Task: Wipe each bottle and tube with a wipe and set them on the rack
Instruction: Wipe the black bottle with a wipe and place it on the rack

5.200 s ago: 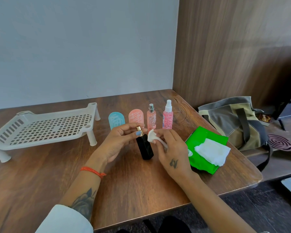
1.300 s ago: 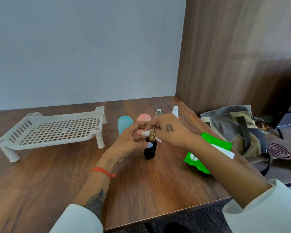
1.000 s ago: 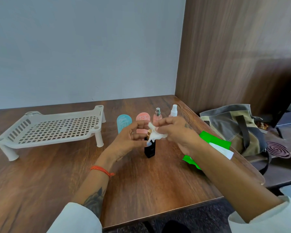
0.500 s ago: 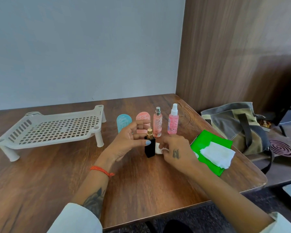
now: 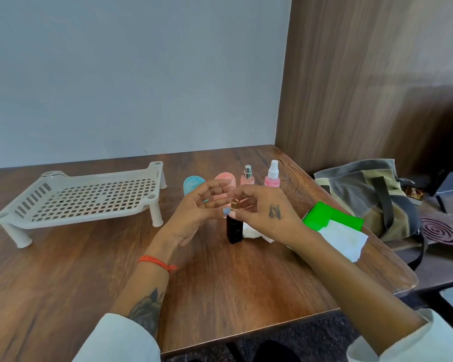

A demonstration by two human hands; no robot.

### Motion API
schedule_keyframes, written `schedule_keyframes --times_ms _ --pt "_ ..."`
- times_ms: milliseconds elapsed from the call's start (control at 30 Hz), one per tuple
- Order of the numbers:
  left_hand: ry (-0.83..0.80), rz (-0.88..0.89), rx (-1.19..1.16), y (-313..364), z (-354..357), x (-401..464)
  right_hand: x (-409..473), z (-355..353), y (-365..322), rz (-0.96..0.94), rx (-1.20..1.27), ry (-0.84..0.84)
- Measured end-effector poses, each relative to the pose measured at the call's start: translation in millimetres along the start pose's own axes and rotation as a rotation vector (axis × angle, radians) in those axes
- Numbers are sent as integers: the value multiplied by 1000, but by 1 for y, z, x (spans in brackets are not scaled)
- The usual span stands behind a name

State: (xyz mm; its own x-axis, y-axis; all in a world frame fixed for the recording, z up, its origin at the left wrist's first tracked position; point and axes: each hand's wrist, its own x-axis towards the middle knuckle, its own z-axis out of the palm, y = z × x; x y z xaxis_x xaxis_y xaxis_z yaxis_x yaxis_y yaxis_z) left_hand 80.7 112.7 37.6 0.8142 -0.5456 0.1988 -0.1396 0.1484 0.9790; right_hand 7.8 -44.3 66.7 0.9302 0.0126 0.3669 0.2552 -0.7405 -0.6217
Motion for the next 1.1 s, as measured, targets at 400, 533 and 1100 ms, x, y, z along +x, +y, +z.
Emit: schedule_keyframes --times_ms 400,533,1100 --pt "175 170 -112 26 -17 -8 19 -9 -12 -27 -129 -80" --pt "293 266 -100 52 -55 -9 43 -19 -40 -81 -76 -41" --pt "679 102 105 23 -143 6 160 76 -92 -208 -50 -74"
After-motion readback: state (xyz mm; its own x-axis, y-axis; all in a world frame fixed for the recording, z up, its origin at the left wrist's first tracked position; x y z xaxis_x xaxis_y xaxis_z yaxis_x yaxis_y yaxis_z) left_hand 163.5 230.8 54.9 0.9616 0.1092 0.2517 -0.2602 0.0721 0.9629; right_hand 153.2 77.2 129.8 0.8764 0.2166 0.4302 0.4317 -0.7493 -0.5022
